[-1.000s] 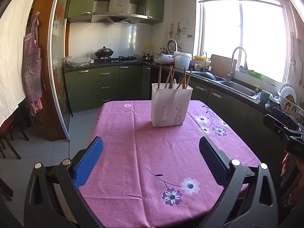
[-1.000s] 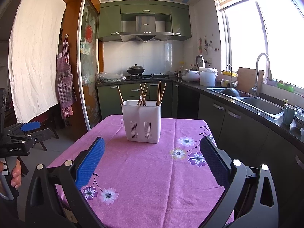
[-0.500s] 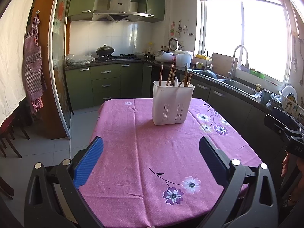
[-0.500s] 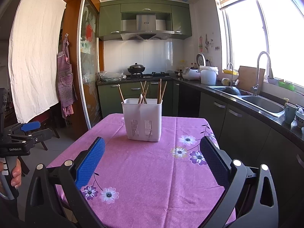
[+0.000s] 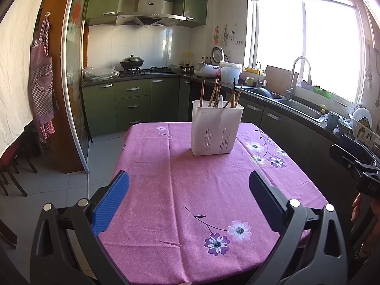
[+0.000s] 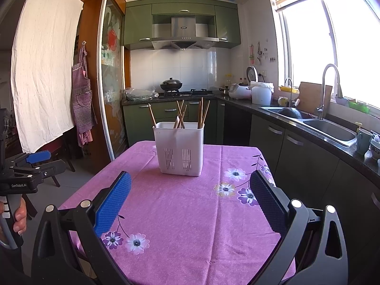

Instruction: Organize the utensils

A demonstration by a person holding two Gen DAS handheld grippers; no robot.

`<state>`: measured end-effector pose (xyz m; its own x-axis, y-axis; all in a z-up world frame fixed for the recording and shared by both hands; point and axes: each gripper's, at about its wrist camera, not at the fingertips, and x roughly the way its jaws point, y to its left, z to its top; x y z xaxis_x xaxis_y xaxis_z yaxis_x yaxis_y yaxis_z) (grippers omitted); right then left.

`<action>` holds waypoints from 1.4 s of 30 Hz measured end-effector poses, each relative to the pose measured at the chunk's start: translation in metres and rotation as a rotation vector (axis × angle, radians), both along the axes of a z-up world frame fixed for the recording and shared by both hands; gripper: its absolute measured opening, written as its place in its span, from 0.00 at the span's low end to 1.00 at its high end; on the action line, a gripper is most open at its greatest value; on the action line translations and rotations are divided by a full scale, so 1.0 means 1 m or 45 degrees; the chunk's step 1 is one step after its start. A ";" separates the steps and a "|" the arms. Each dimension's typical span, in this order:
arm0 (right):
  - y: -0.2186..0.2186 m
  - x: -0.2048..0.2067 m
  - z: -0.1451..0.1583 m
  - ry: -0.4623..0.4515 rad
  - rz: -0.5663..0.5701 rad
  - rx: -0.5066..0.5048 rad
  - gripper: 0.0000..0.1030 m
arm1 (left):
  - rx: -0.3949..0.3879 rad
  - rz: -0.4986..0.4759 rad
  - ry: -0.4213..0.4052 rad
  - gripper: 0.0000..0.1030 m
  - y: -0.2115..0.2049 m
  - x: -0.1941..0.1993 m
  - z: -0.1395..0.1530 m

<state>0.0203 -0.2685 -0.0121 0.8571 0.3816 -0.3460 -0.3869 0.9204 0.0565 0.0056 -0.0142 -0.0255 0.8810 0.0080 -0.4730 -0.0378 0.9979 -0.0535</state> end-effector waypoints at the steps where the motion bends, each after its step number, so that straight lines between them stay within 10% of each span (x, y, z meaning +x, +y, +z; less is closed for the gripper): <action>1: 0.000 0.000 0.000 0.000 0.001 0.000 0.96 | 0.003 0.000 0.000 0.93 0.000 0.000 0.000; 42: 0.003 0.015 -0.012 0.041 0.010 -0.025 0.96 | 0.017 0.006 0.052 0.93 0.000 0.015 -0.008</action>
